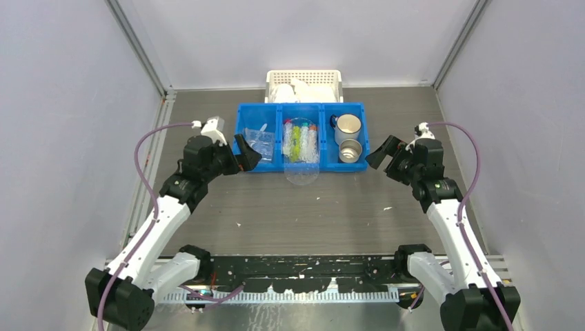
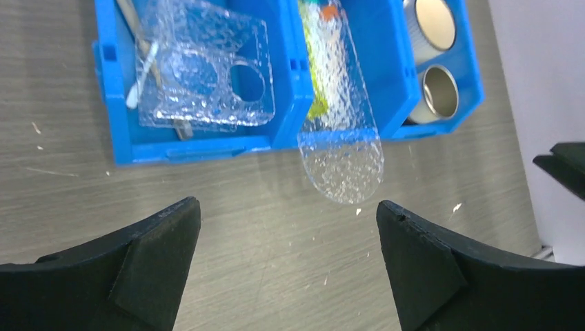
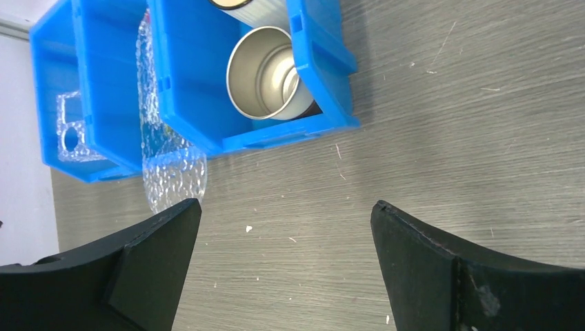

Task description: Prepare toiletry sets of a toothbrush and toothpaste on the tray

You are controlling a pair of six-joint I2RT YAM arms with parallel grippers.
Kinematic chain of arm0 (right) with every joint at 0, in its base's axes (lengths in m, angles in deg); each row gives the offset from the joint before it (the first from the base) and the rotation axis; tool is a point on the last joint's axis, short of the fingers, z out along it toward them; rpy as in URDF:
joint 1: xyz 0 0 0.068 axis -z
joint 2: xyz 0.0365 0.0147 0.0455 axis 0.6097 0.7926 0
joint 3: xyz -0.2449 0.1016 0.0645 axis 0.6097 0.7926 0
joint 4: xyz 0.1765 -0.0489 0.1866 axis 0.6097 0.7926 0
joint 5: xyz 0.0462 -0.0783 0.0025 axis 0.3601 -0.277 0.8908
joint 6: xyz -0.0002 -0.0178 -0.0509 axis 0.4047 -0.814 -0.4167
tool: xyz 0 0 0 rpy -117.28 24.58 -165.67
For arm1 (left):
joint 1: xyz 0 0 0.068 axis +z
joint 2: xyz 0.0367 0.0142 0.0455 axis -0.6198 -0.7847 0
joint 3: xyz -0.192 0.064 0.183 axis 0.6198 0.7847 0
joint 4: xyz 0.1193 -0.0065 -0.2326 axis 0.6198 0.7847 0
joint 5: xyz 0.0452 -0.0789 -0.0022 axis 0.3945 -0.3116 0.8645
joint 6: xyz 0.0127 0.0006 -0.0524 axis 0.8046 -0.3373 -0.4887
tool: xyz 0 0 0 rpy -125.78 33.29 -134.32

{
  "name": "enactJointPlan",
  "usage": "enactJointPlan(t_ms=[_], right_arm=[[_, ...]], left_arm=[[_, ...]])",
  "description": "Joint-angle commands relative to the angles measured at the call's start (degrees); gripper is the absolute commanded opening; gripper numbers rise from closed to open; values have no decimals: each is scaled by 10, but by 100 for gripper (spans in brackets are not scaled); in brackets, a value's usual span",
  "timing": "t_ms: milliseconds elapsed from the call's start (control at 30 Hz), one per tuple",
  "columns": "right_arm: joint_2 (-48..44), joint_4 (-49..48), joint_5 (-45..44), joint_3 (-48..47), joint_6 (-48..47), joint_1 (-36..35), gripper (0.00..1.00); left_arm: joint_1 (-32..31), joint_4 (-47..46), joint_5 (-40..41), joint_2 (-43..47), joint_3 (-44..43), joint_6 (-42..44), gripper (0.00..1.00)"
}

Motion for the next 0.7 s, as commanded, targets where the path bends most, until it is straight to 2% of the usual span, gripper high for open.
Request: enactJointPlan(t_ms=[0, 200, 300, 367, 400, 467, 500, 567, 667], right_arm=[[37, -8, -7, -30, -1, -1, 100], [55, -32, -11, -35, -20, -1, 100], [88, -11, -68, -63, 13, 5, 100], [117, -6, -50, -78, 33, 13, 100], [129, -16, -14, -77, 44, 14, 100], [133, -111, 89, -39, 86, 33, 100], [129, -165, 109, -7, 121, 33, 100], [143, -235, 113, 21, 165, 25, 100], [181, -237, 82, 6, 169, -17, 100]], left_arm=[[3, 26, -57, -16, -12, 8, 100], [3, 19, -98, -36, -43, 50, 100], [3, 16, -105, -44, -54, 72, 100], [3, 14, -91, -43, -54, 73, 100], [3, 13, -86, -44, -54, 71, 100], [3, 6, -80, -54, -53, 62, 100], [3, 5, -79, -64, -55, 58, 100], [3, 16, -66, -87, -68, 42, 100], [3, 12, -60, -113, -76, 27, 100]])
